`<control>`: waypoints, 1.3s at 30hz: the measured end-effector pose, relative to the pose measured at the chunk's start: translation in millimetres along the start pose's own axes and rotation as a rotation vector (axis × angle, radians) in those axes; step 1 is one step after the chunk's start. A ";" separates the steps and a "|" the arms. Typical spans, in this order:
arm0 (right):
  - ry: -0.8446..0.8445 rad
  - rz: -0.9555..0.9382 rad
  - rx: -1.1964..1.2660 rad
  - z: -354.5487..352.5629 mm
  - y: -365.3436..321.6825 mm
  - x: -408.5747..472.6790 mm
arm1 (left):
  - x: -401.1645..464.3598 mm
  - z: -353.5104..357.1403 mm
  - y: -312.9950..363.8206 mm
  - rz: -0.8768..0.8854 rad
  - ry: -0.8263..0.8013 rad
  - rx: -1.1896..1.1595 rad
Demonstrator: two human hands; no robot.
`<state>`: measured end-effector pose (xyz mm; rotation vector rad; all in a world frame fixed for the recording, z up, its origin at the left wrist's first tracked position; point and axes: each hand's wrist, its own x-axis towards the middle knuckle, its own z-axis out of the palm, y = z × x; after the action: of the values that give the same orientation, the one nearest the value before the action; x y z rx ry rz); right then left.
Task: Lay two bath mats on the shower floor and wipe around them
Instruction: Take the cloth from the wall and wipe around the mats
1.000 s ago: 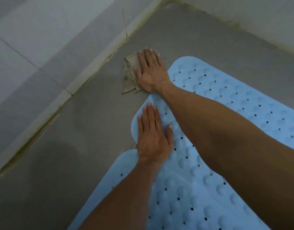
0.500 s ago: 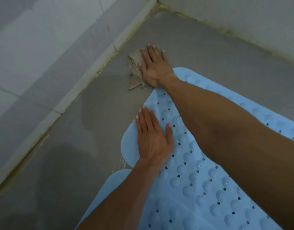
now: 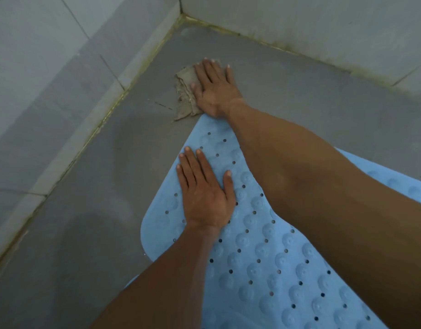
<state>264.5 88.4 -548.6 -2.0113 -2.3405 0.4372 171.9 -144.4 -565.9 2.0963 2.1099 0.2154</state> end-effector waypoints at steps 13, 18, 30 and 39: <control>0.075 0.241 0.021 -15.6 111.1 -68.0 | 1.3 5.0 -3.3 0.036 0.035 0.065; 0.094 0.328 0.029 -17.1 159.3 -120.0 | 2.0 6.9 -3.1 0.047 0.056 0.092; 0.136 0.482 0.069 -13.3 238.5 -222.6 | -18.2 -1.1 65.8 0.087 0.034 0.091; 0.144 0.398 0.050 -17.9 257.6 -237.0 | -70.7 52.2 207.4 0.218 0.022 -0.030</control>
<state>556.3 -105.7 -551.2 -2.3954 -1.8295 0.3398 386.1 -214.1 -571.9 2.3143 1.8748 0.2951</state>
